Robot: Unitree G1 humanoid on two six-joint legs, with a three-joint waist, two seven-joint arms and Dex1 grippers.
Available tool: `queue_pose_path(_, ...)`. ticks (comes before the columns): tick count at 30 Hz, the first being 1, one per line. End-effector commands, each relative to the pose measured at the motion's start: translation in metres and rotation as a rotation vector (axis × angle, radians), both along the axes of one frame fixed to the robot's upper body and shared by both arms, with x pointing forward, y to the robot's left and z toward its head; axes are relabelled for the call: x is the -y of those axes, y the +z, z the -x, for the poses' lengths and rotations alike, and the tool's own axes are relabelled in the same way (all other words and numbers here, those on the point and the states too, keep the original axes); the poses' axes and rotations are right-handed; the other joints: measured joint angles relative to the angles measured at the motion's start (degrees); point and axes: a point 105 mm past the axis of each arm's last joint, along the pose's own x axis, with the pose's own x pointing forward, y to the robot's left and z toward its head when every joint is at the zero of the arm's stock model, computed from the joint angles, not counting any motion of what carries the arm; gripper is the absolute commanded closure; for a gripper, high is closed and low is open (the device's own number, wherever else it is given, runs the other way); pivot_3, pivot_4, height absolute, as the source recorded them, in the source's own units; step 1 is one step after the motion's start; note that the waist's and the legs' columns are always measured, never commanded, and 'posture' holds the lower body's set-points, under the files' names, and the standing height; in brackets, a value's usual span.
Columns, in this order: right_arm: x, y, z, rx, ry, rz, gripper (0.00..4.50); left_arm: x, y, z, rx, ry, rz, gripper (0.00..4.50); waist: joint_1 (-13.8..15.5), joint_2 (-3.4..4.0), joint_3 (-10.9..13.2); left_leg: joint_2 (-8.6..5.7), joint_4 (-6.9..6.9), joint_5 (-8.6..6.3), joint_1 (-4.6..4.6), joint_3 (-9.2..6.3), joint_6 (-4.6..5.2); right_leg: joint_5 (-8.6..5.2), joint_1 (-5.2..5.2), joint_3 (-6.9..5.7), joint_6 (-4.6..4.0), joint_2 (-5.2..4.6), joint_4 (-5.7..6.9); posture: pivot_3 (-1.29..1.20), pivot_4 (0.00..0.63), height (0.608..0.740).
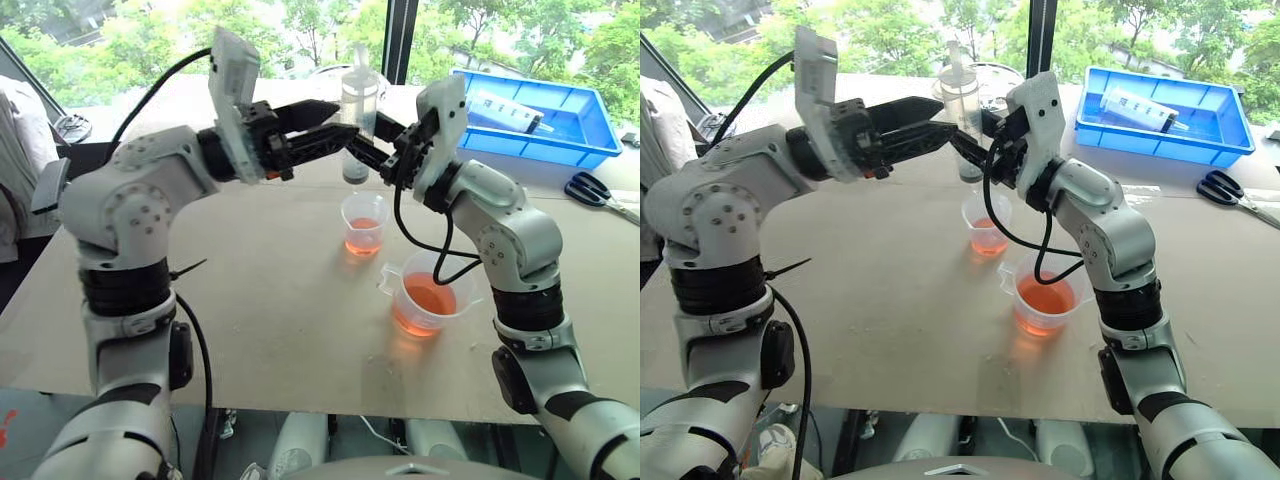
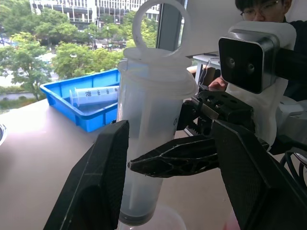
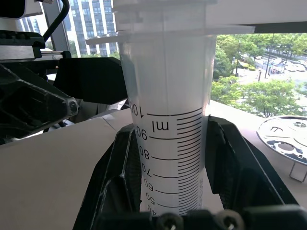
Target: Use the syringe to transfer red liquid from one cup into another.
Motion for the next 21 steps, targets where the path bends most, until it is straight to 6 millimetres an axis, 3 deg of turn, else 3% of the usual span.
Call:
queue_pose_path(1, -0.006, 0.022, 0.017, 0.107, 0.047, -0.023, 3.08, 0.008, 0.01, -0.008, 0.083, 0.03, -0.009, 1.75, 0.01, 0.0, 0.0, 0.0, -0.02, 0.0, 0.0, 0.0, 0.0, 0.0, -0.01, 0.0, 0.0, 0.01, -0.01, 0.0, 0.15, 0.74)
queue_pose_path(6, -0.007, 0.022, 0.02, 0.113, 0.047, -0.018, 3.09, 0.017, 0.01, -0.017, 0.12, 0.038, -0.01, 1.75, 0.04, 0.0, 0.0, 0.0, -0.03, 0.0, -0.01, 0.05, 0.0, 0.0, -0.02, 0.04, 0.0, 0.01, -0.07, 0.0, 0.15, 0.74)
queue_pose_path(10, -0.007, 0.02, 0.021, 0.127, 0.037, -0.005, 3.09, 0.019, 0.012, -0.016, 0.128, 0.02, 0.004, 2.82, 0.04, 0.0, 0.0, 0.01, -0.03, -0.01, -0.01, 0.05, 0.02, 0.0, -0.01, 0.04, 0.0, 0.0, -0.06, 0.0, 0.15, 0.74)
queue_pose_path(11, -0.007, 0.019, 0.022, 0.133, 0.034, 0.005, 3.09, 0.019, 0.013, -0.017, 0.131, 0.025, 0.013, 2.91, 0.04, 0.0, 0.0, 0.01, -0.03, -0.02, -0.01, 0.05, 0.03, 0.0, -0.02, 0.04, 0.0, 0.0, -0.06, 0.0, 0.15, 0.74)
queue_pose_path(18, -0.002, 0.015, 0.02, 0.063, 0.077, 0.016, 3.09, 0.01, 0.02, -0.015, 0.149, 0.04, 0.061, 2.91, 0.05, 0.0, 0.0, 0.01, -0.02, -0.03, -0.01, 0.04, 0.05, 0.0, -0.01, 0.04, 0.0, 0.01, -0.06, 0.0, 0.15, 0.74)
queue_pose_path(19, -0.002, 0.015, 0.019, 0.065, 0.082, 0.034, 2.07, 0.008, 0.023, -0.015, 0.148, 0.047, 0.076, 2.91, 0.04, 0.0, 0.0, 0.01, -0.02, -0.03, -0.01, 0.04, 0.05, 0.0, -0.01, 0.04, 0.0, 0.01, -0.05, 0.0, 0.15, 0.74)
queue_pose_path(21, 0.002, 0.018, 0.018, 0.082, 0.069, 0.041, 1.18, 0.002, 0.028, -0.016, 0.143, 0.071, 0.113, 2.91, -0.03, 0.0, 0.0, 0.02, -0.02, -0.05, -0.01, 0.05, 0.08, 0.0, -0.02, 0.04, 0.0, 0.0, -0.05, 0.0, 0.15, 0.74)
